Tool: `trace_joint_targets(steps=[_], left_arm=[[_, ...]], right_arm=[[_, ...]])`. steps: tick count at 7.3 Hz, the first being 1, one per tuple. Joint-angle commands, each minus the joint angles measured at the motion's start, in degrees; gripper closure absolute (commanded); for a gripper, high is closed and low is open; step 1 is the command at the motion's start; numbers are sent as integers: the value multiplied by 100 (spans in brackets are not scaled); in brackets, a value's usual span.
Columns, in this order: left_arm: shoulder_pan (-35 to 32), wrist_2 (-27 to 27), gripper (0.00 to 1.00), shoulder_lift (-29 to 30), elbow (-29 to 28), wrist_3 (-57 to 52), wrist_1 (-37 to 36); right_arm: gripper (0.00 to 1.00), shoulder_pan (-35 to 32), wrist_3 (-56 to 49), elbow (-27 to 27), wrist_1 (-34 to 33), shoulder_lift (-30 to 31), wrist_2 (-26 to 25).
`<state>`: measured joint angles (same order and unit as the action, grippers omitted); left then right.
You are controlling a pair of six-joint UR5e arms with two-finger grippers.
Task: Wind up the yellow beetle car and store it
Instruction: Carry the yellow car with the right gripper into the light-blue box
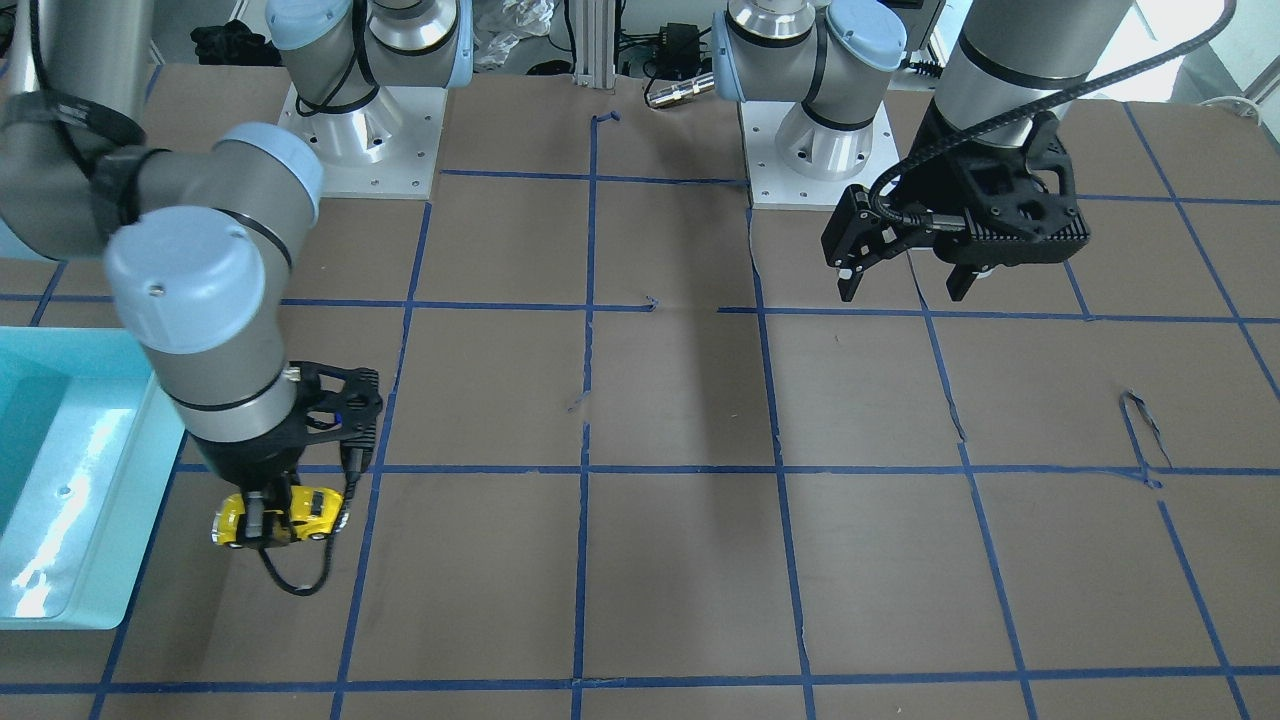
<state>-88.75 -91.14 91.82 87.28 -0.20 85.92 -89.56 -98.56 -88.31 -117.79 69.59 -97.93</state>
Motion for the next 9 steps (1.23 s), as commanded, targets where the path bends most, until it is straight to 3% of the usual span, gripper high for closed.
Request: trace_joint_targets(steps=[1, 3, 5, 9], left_arm=[[-2, 0, 0, 3, 0, -6, -13], [-10, 0, 0, 3, 0, 37, -31], [-10, 0, 0, 3, -9, 29, -31], [-10, 0, 0, 11, -18, 38, -31]], right_arm=[[100, 743, -5, 463, 1097, 448, 10], [100, 1718, -171, 394, 1449, 476, 63], [100, 2335, -1002, 288, 1426, 398, 72], [100, 2671, -1455, -343, 522, -305, 81]])
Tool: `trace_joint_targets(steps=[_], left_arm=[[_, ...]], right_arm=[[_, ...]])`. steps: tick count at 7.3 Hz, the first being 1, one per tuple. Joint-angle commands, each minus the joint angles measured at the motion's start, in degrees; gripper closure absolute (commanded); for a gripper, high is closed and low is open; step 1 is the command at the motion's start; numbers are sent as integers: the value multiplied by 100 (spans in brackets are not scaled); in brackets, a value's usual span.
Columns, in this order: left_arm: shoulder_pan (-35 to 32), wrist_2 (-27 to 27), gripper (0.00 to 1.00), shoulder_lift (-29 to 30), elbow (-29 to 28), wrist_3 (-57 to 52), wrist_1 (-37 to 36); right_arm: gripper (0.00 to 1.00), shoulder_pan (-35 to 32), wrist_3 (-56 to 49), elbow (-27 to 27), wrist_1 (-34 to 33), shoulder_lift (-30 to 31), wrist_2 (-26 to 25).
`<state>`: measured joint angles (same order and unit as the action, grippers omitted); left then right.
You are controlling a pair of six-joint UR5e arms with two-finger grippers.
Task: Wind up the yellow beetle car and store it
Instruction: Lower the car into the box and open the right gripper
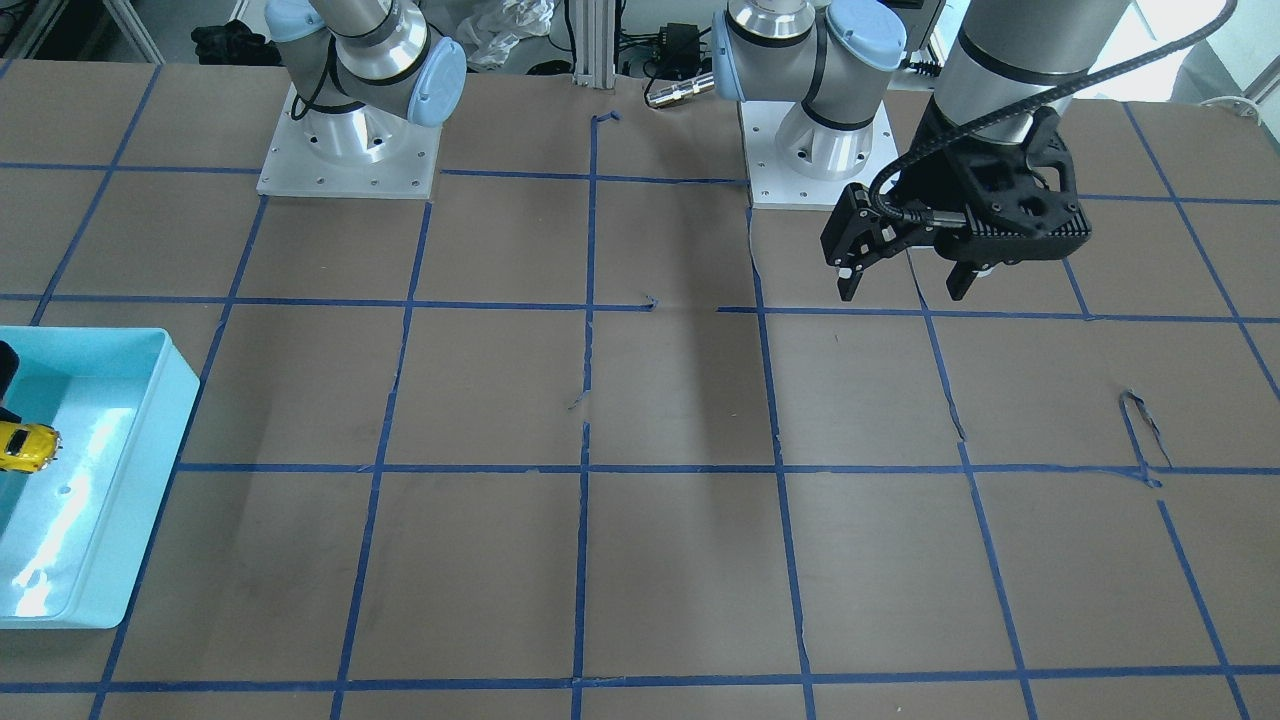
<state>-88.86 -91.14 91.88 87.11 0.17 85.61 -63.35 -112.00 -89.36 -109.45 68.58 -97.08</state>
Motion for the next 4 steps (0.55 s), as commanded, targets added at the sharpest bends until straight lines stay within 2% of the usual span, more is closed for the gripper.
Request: trace_joint_targets(steps=[1, 3, 4], left_arm=[[0, 0, 0, 6, -1, 1, 0], [0, 0, 0, -3, 8, -8, 0], [0, 0, 0, -3, 8, -34, 0]], right_arm=[[100, 77, -129, -483, -801, -222, -48], [100, 138, -129, -862, -1183, -319, -92], [100, 278, -120, -881, -1297, -441, -75]])
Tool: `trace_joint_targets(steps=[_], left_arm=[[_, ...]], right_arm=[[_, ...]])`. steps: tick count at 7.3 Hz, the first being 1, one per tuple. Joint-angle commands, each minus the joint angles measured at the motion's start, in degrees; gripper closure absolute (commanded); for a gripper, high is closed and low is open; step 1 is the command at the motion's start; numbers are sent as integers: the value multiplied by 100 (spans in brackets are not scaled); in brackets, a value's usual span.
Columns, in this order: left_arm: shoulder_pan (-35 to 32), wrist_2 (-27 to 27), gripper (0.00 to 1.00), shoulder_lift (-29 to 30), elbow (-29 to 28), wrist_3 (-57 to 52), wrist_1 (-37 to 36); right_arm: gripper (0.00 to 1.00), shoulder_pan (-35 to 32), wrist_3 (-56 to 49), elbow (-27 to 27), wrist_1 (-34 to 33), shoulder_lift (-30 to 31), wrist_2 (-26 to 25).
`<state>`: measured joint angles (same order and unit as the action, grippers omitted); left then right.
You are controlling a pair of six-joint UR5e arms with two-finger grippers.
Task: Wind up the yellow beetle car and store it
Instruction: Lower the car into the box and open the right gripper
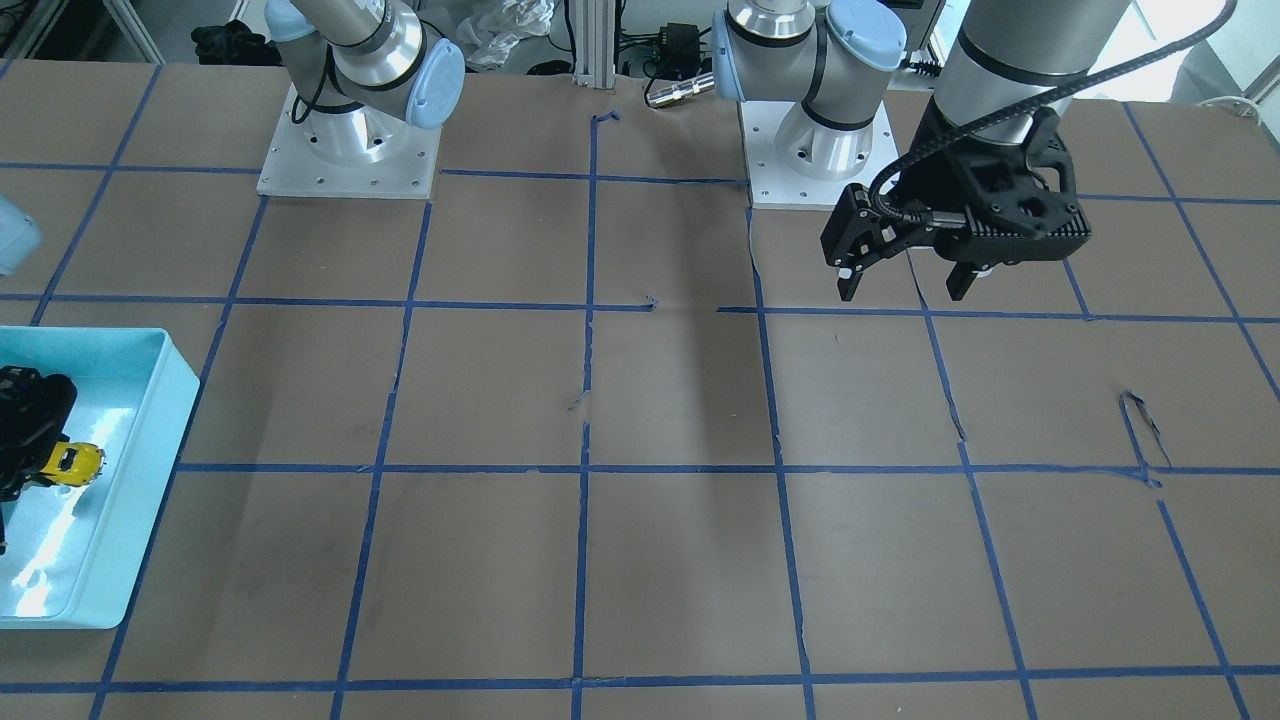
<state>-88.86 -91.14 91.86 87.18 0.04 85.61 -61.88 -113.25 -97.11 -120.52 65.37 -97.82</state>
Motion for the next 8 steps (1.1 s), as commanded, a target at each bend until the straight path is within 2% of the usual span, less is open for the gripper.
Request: trace_joint_targets(steps=[1, 2, 3, 4, 6, 7, 8], left_arm=[[0, 9, 0, -2, -8, -22, -9], [0, 0, 0, -2, 10, -22, 0], [9, 0, 0, -10, 10, -48, 0], [0, 0, 0, -10, 10, -48, 0], [9, 0, 0, -10, 10, -57, 0], [0, 9, 0, -10, 10, -57, 0], [9, 0, 0, -10, 10, -57, 0]], right_arm=[[100, 193, -4, -98, -200, -260, 9], [95, 194, 4, -107, -200, -279, 26], [34, 194, 39, -89, -200, -279, 70], [0, 194, 66, -54, -200, -262, 79], [0, 194, 258, 112, -323, -157, 62], [0, 194, 947, 200, -245, 70, 18], [0, 194, 1650, 183, -61, 594, -9]])
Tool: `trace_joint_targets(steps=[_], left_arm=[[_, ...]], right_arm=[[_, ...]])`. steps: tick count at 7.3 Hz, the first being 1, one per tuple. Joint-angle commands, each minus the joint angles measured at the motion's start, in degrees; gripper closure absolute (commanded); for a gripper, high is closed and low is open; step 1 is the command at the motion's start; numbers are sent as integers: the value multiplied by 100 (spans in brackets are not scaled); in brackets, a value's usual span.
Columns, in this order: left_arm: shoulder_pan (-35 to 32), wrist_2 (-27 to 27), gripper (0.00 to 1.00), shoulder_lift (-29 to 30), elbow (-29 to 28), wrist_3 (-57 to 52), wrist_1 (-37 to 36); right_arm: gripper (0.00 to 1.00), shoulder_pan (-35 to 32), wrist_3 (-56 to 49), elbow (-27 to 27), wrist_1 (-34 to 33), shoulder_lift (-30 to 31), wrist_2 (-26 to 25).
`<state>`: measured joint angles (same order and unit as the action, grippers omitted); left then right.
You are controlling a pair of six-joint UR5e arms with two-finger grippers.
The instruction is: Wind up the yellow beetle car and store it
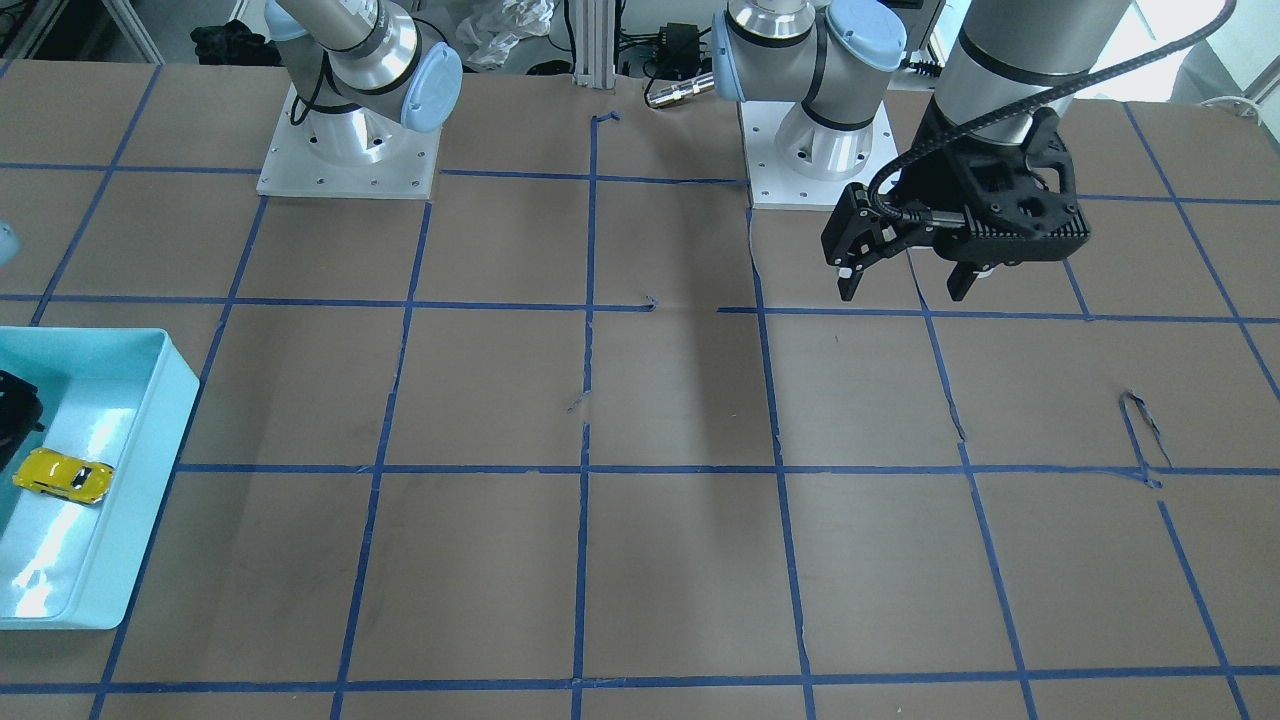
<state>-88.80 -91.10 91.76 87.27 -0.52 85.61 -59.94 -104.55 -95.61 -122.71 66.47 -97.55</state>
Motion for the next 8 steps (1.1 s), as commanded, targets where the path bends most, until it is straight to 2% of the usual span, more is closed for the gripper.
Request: trace_joint_targets(steps=[1, 2, 4, 5, 6, 8], left_arm=[[-5, -4, 0, 0, 9, -1, 9], [-5, 5, 0, 0, 0, -1, 0], [-5, -4, 0, 0, 0, -1, 9], [-5, -4, 0, 0, 0, -1, 0], [3, -4, 0, 0, 0, -1, 0], [-5, -4, 0, 0, 0, -1, 0]], right_arm=[[0, 0, 1648, 77, 742, 916, -54], [0, 0, 2762, 121, 1392, 1251, -63], [0, -44, 5642, 366, 2623, 1683, 42], [0, -61, 6465, 603, 3203, 1781, 591], [0, -114, 7422, 770, 3514, 1808, 744], [0, -1049, 8752, 913, 3684, 1887, 737]])
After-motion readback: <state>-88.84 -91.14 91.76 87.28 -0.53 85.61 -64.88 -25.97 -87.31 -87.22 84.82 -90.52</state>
